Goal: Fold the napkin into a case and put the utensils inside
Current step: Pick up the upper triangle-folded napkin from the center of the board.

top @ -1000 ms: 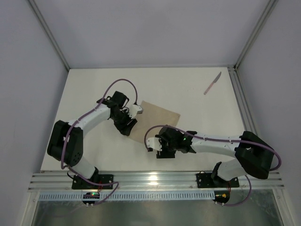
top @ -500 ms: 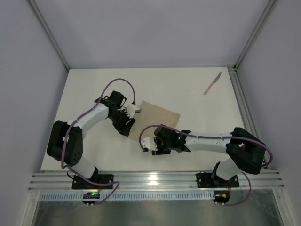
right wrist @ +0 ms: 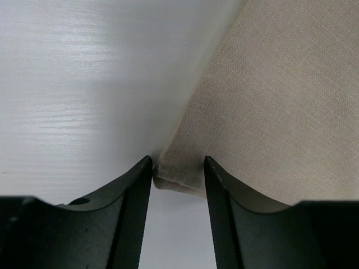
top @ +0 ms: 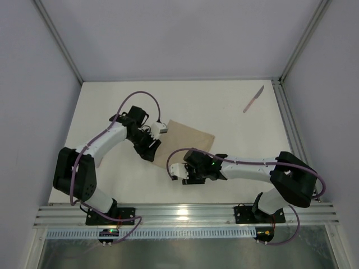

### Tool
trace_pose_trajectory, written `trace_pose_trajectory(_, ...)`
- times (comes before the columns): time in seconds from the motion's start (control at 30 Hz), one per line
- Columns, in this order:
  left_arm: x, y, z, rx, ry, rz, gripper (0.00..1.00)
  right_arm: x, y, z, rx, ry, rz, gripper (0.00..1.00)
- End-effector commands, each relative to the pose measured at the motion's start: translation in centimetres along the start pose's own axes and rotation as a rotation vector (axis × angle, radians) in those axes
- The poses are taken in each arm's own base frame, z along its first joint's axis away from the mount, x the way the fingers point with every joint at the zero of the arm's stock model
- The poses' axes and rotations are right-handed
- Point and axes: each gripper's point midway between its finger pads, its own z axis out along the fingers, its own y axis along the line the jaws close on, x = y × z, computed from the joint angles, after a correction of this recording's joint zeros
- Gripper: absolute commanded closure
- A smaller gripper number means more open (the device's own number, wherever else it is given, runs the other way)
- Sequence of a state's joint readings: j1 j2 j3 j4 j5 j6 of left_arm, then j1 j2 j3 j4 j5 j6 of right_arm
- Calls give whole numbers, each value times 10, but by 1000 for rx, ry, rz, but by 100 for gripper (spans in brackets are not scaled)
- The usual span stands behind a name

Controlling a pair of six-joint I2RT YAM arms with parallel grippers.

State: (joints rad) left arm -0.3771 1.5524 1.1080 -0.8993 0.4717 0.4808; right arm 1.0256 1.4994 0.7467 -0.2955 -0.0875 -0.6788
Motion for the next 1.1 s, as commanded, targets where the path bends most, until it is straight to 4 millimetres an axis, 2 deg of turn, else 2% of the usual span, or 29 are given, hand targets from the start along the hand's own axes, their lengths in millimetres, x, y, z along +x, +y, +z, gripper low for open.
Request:
trace_pose_trajectory(0.0,-13,-6,-13,15,-49,30,45,35,25,4,-92,141,25,53)
trace_pose_trajectory(0.03,-13,-6,-14,17,-49,29,45,35,26,6,-94,140,25,59)
trace_pose_trajectory(0.17,-14,-14,-16,49,-70,41,45,39,28,12,-106,163,51,93)
trace_pose_trajectory(0.2,-15,-18,-16,64,-79,49,45,37,28,12,-104,159,54,95)
trace_pose_trajectory(0.33,-25,-29,-25,106,-158,87,45,17,19,8,-75,60,101,96)
trace_pose_trajectory(0.47,-40,-30,-38,102,-280,160,45,2,12,-1,-69,-14,184,96)
trace_pose_trajectory(0.53,-55,-31,-43,98,-375,255,45,-9,7,-7,-75,-64,224,96)
trace_pose_trajectory(0.6,-57,-37,-42,108,-435,324,45,-13,0,-11,-82,-94,308,96)
trace_pose_trajectory(0.63,-71,-39,-45,111,-515,409,45,-14,-1,-12,-88,-107,332,96)
trace_pose_trajectory(0.67,-72,-42,-45,109,-545,463,45,-15,-2,-14,-102,-125,357,96)
trace_pose_trajectory(0.7,-66,-45,-40,121,-555,497,46,-14,-4,-14,-95,-126,362,96)
trace_pose_trajectory(0.77,-70,-47,-41,101,-605,611,46,-17,-8,-17,-86,-142,373,96)
trace_pose_trajectory(0.83,-61,-49,-32,97,-619,673,46,-19,-19,-21,-69,-171,418,96)
trace_pose_trajectory(0.9,-65,-44,-29,41,-658,781,45,-25,-26,-25,-89,-221,458,96)
trace_pose_trajectory(0.93,-56,-41,-19,21,-650,783,43,-31,-31,-28,-88,-243,472,96)
trace_pose_trajectory(1.0,-67,-32,-15,-80,-658,846,43,-38,-33,-32,-102,-265,492,96)
trace_pose_trajectory(1.07,-64,-37,-4,-108,-655,890,42,-46,-36,-35,-115,-287,540,96)
